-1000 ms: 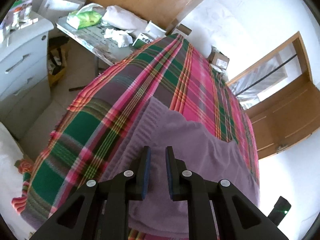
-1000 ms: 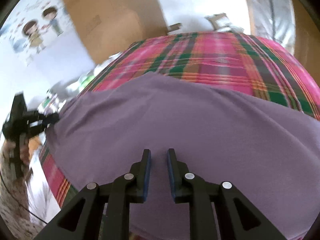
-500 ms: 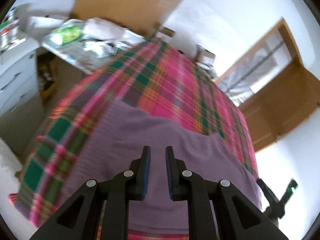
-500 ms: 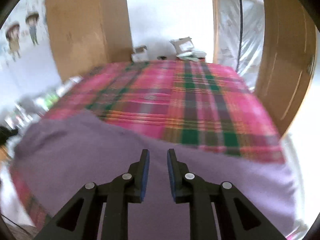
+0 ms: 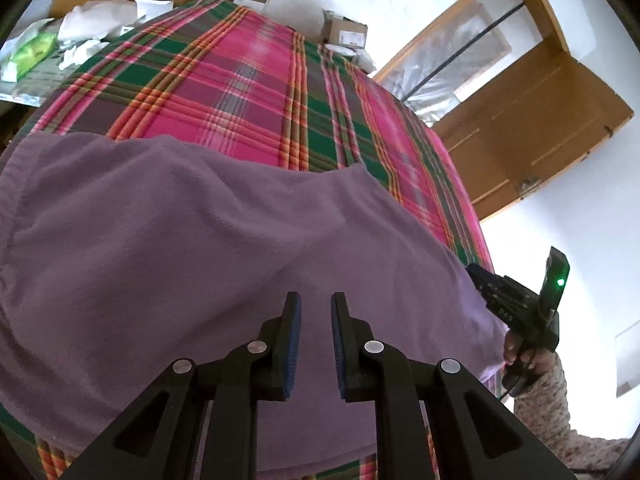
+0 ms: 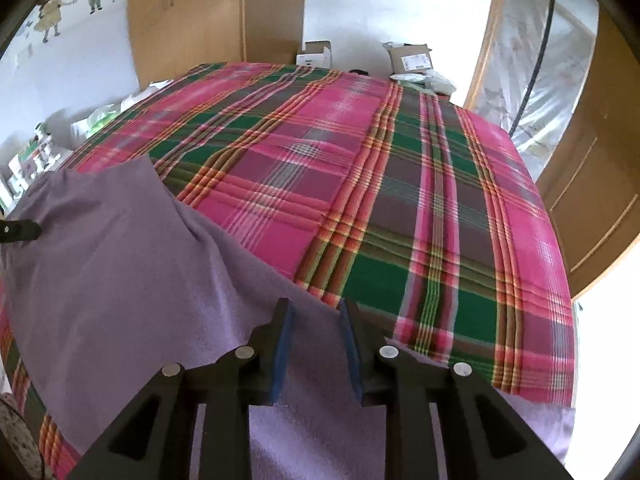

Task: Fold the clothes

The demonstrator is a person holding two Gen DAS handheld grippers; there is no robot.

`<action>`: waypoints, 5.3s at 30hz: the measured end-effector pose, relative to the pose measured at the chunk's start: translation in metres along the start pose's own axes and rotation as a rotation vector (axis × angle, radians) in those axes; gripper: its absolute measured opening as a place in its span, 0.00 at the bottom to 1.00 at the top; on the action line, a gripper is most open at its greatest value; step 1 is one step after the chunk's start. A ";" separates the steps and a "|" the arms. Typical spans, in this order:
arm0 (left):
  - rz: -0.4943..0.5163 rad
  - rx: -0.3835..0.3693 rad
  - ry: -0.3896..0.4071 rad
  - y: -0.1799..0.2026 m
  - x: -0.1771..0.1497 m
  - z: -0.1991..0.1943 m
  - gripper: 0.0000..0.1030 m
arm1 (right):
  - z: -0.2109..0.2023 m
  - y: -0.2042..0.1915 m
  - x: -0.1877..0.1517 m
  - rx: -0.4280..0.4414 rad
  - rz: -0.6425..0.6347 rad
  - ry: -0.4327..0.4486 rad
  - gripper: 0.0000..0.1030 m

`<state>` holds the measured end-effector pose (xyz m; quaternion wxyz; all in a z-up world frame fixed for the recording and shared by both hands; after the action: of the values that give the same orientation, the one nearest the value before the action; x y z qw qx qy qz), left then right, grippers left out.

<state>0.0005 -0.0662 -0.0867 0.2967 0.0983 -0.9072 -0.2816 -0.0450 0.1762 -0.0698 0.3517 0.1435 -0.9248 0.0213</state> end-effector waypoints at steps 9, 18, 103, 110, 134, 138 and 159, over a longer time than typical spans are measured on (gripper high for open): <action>-0.004 0.011 -0.041 0.003 -0.005 0.018 0.15 | 0.000 -0.008 0.000 0.033 -0.031 0.007 0.02; -0.016 0.002 -0.046 0.000 -0.006 0.022 0.15 | -0.002 0.016 0.014 -0.042 0.025 0.072 0.00; -0.039 -0.010 -0.028 -0.003 -0.008 0.018 0.15 | -0.063 0.140 -0.078 -0.282 0.382 0.033 0.08; -0.024 0.000 -0.028 -0.006 -0.012 0.012 0.15 | -0.084 0.164 -0.108 -0.371 0.483 0.058 0.17; -0.075 0.050 0.066 -0.058 -0.050 -0.061 0.15 | -0.107 0.071 -0.102 -0.384 0.390 0.146 0.23; -0.106 0.063 0.091 -0.074 -0.053 -0.078 0.15 | -0.111 0.032 -0.080 -0.313 0.360 0.200 0.23; -0.320 0.123 0.266 -0.157 0.001 -0.139 0.18 | -0.029 -0.218 0.008 0.223 0.005 0.167 0.24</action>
<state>0.0841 -0.2590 -0.0831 0.3587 0.2953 -0.8483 -0.2540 0.0289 -0.0304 -0.0565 0.4092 0.1769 -0.8846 0.1368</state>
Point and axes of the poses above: each gripper's, at about its wrist camera, not at the fingertips, and z roughly the way its jaws point, y to its right, x to its top, the point moved 10 cm from there along z, roughly the way its jaws point, and after that the axes turned 5 degrees about y, right-handed, at the moved point
